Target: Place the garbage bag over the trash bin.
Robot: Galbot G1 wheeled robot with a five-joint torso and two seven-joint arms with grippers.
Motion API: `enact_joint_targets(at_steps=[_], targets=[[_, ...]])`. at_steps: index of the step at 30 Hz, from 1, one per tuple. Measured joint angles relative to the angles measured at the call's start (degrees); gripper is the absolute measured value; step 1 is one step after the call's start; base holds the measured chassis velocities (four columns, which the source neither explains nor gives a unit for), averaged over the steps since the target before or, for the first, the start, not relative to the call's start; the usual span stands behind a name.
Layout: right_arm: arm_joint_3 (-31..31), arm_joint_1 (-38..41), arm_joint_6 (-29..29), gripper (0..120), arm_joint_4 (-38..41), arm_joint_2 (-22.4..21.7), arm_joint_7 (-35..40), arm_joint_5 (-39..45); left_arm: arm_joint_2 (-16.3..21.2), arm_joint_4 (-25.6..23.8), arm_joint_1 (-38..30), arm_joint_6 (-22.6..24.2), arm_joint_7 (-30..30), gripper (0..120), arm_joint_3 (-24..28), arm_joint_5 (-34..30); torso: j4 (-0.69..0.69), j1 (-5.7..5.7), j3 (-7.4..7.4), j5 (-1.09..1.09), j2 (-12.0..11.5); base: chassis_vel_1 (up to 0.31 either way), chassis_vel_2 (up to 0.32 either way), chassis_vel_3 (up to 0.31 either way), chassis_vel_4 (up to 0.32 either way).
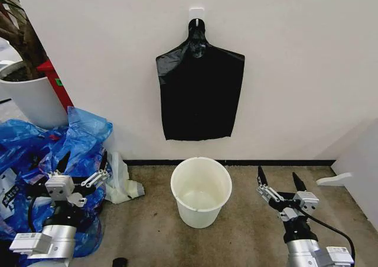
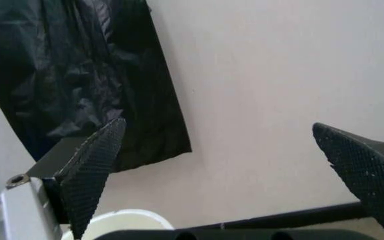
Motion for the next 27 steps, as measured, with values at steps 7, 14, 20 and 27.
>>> enact_joint_targets(at_steps=[7,14,20,27], targets=[[-3.6,4.6,-7.9,100,2.4,-2.4,5.1,14.6,0.3,0.0,-0.2,0.0,0.0,100,-0.3,-0.2,0.0,0.0,0.0,0.0,0.0,0.0,0.0,0.0,0.0],[-8.7,17.0,-7.8,100,-0.3,-6.4,0.6,30.3,0.8,-0.3,-1.5,0.9,0.0,100,-0.2,-0.2,0.01,0.0,0.0,0.01,0.0,0.0,0.0,0.0,0.0],[-14.3,25.9,-9.9,100,-0.1,-7.7,8.9,42.8,2.7,0.3,-3.2,2.4,0.1,100,0.7,-0.3,0.01,0.01,0.01,0.0,0.0,0.0,0.0,0.0,0.0],[-16.2,37.6,-12.5,100,-3.2,-13.8,12.9,58.5,3.9,1.6,-4.3,3.1,0.6,100,0.9,-1.1,0.0,0.01,0.01,0.0,0.0,0.0,0.0,0.0,0.0]])
